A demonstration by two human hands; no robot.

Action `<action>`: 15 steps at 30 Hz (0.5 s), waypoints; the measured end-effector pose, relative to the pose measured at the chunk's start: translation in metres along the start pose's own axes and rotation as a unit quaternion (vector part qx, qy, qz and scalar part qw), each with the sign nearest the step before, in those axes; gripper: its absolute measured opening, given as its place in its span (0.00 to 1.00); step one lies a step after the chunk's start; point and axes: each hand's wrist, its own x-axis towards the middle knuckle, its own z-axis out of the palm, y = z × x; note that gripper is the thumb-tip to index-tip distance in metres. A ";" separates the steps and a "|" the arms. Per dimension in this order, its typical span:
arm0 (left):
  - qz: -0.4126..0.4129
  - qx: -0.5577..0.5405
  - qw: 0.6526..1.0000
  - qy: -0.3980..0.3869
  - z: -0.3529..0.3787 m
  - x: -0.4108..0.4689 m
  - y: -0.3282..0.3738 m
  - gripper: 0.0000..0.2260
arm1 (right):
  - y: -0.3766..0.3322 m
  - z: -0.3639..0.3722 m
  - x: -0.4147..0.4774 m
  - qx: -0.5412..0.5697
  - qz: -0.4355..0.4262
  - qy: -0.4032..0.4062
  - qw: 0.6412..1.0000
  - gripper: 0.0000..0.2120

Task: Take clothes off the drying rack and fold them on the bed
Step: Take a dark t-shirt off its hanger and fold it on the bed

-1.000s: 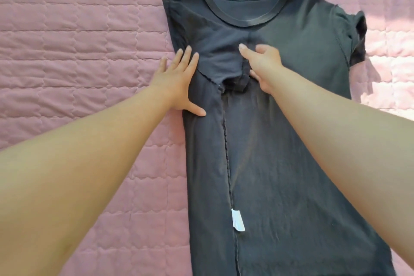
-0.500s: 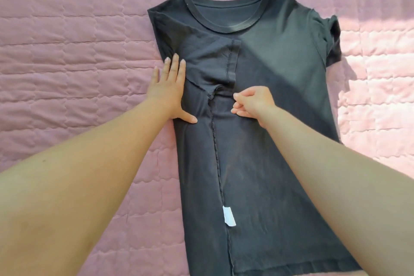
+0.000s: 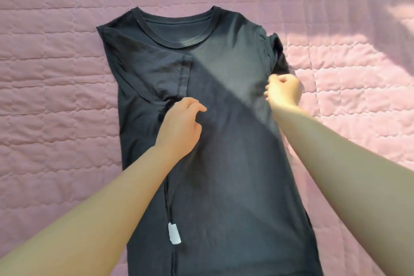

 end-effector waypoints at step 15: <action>-0.022 0.061 0.995 -0.075 0.065 0.075 0.089 0.47 | -0.045 -0.059 0.105 0.115 -0.046 -0.035 0.992 0.09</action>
